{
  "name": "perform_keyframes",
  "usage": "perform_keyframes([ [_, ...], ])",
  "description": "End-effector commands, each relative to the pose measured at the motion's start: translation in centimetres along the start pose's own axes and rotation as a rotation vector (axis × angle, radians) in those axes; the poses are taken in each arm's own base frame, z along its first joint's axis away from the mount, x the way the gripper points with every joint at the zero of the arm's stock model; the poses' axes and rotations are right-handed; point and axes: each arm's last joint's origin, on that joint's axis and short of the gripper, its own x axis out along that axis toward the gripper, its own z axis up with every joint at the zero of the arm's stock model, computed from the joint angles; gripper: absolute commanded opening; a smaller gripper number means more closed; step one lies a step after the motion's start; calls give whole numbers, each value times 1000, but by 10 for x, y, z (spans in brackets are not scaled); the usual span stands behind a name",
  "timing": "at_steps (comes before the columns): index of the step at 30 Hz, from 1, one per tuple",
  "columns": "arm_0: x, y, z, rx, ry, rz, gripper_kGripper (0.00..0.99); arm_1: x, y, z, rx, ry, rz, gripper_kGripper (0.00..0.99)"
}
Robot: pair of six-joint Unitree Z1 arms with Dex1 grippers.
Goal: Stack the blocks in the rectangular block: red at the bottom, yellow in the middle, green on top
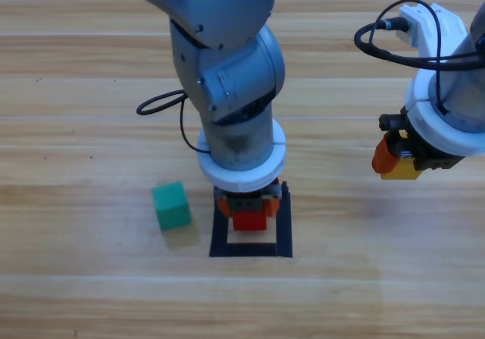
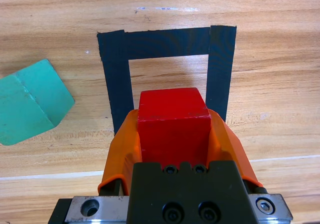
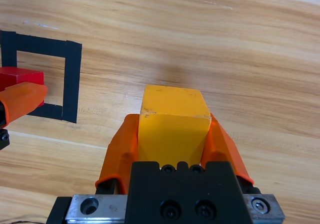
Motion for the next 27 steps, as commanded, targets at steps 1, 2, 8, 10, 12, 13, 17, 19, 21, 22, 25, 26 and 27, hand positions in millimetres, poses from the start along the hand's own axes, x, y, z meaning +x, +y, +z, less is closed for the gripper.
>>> perform_keyframes([
  [1,8,-4,-10,32,2,22,28,9,-7,3,14,16,-48,0],
  [2,8,-4,-11,32,2,23,28,9,-7,4,14,15,-47,0],
  [8,14,-6,-10,35,5,29,28,11,-7,4,12,19,-50,0],
  [10,16,-7,-10,35,4,31,28,10,-7,4,12,19,-48,0],
  [12,19,-8,-9,37,6,36,28,11,-7,4,12,20,-48,0],
  [13,20,-8,-9,37,7,37,28,10,-7,4,12,19,-48,0],
  [17,22,-9,-9,40,7,38,28,10,-7,4,12,19,-48,0],
  [19,24,-9,-10,42,8,39,28,11,-7,4,12,20,-48,0],
  [21,25,-10,-9,42,8,39,28,10,-7,4,12,19,-48,0],
  [22,25,-10,-9,42,8,39,28,10,-7,4,12,18,-49,0],
  [25,28,-10,-10,43,13,45,28,10,-7,4,12,19,-48,0],
  [26,29,-10,-10,43,14,47,28,10,-7,4,12,19,-48,0],
  [27,29,-10,-10,42,12,47,28,10,-7,4,12,18,-49,0],
])
